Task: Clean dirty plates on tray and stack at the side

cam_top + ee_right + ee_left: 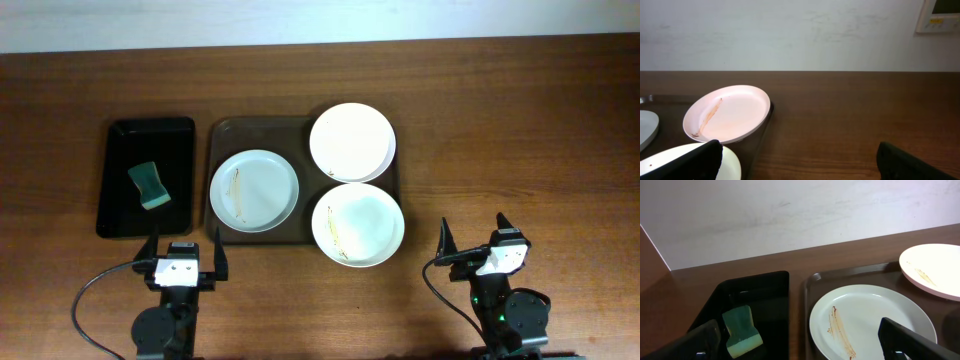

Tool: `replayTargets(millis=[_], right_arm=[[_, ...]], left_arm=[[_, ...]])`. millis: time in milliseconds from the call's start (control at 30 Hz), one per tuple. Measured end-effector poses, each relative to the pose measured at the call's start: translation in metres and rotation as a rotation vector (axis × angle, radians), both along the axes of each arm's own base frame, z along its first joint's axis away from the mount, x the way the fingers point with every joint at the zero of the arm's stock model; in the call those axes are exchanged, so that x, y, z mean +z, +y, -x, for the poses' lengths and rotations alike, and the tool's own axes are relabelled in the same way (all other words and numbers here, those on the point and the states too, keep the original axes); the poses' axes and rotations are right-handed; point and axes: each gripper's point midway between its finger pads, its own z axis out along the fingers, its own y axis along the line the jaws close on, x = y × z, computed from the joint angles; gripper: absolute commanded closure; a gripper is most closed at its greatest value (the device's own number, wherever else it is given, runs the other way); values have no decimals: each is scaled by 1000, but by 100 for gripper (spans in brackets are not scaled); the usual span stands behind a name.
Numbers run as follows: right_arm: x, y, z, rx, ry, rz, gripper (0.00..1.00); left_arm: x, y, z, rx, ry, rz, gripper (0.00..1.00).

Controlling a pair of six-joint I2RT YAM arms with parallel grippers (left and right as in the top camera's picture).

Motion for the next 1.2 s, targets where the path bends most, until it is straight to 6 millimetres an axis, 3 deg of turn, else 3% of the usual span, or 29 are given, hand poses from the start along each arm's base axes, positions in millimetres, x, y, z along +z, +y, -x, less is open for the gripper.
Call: replayTargets(millis=[933, 1133, 1200], right_arm=[[1, 0, 0, 0, -6, 0, 2], [11, 14, 1, 80, -45, -7, 2], [19, 15, 2, 87, -59, -8, 2]], left_arm=[[0, 0, 0, 0, -2, 0, 1], [8, -14, 0, -79, -26, 5, 1], [23, -17, 4, -98, -20, 6, 1]])
